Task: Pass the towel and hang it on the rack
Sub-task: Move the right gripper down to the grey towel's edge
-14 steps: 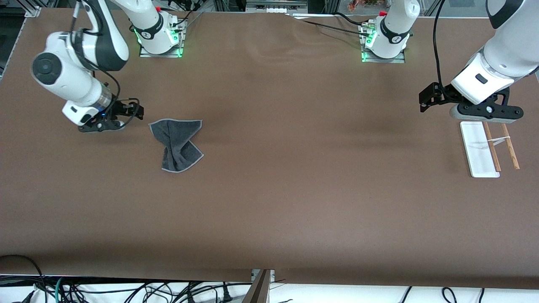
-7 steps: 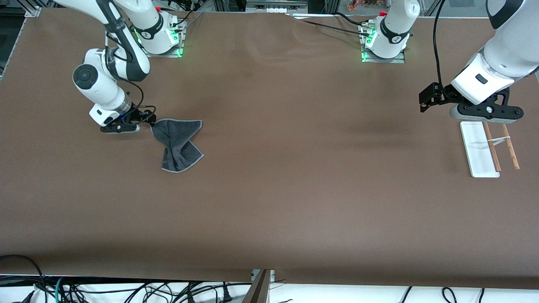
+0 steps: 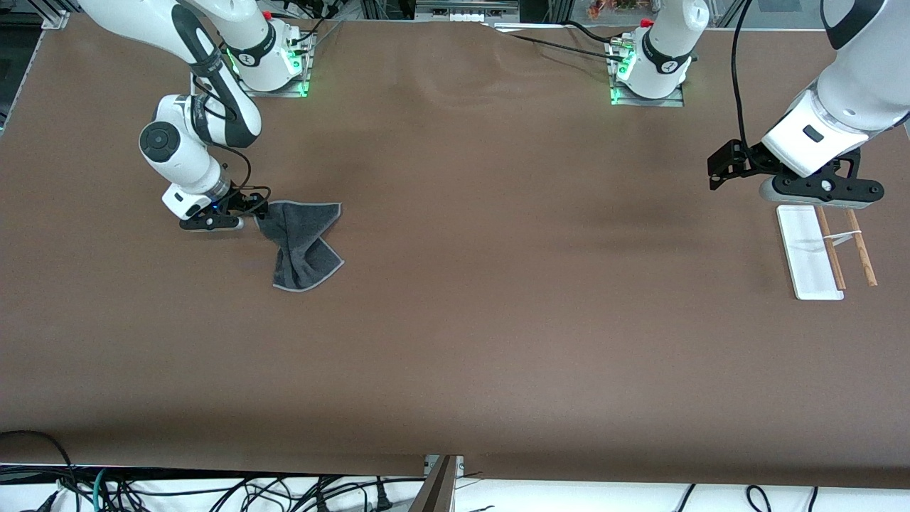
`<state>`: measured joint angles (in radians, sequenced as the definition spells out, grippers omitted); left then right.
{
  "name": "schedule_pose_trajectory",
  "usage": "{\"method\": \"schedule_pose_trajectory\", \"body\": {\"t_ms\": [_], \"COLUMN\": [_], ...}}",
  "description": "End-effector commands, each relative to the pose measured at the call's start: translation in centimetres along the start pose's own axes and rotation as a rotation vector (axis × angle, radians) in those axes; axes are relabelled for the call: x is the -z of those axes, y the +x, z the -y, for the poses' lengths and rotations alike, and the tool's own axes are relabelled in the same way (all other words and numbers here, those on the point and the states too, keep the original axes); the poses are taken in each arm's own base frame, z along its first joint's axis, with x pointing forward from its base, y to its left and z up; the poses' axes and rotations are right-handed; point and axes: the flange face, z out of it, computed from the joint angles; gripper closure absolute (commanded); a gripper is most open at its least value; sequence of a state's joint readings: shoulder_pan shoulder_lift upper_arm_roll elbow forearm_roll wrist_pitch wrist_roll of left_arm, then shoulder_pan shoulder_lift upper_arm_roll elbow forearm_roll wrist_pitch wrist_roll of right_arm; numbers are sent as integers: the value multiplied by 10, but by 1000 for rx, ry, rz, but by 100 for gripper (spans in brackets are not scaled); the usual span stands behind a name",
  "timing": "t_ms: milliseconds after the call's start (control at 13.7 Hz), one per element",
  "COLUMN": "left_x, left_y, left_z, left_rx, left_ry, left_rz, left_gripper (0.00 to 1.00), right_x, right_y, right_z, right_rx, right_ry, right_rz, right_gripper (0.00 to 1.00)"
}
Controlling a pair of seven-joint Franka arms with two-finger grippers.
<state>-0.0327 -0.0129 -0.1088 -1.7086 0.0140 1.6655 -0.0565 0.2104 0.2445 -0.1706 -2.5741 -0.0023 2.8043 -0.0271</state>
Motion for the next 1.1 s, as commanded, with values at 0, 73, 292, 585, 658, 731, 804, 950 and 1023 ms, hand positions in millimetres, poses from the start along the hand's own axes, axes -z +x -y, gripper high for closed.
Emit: {"method": "schedule_pose_trajectory", "body": {"t_ms": [0, 73, 292, 585, 658, 731, 804, 950, 1023], "left_x": [5, 5, 5, 6, 6, 6, 6, 6, 6], "left_y": [3, 3, 3, 3, 3, 3, 3, 3, 3], "left_z": [1, 1, 1, 1, 1, 1, 1, 1, 1], "left_rx": [-9, -9, -9, -9, -9, -9, -9, -7, -7], "left_ry": [0, 0, 0, 0, 0, 0, 0, 0, 0], "left_rz": [6, 6, 6, 5, 5, 5, 5, 5, 5], "left_gripper": [0, 0, 0, 0, 0, 0, 0, 0, 0], "right_x": [5, 6, 9, 6, 6, 3, -1, -10, -11], "right_y": [1, 4, 5, 3, 3, 2, 1, -2, -2], "right_z": [4, 7, 18, 21, 21, 21, 21, 21, 28], "right_rx": [-38, -44, -66, -70, -70, -71, -71, -72, -64], "right_ry": [11, 11, 17, 18, 18, 17, 16, 13, 18], "right_rz": [-14, -14, -14, -6, -6, 0, 6, 18, 20], "right_gripper": [16, 16, 17, 25, 27, 35, 40, 47, 51]}}
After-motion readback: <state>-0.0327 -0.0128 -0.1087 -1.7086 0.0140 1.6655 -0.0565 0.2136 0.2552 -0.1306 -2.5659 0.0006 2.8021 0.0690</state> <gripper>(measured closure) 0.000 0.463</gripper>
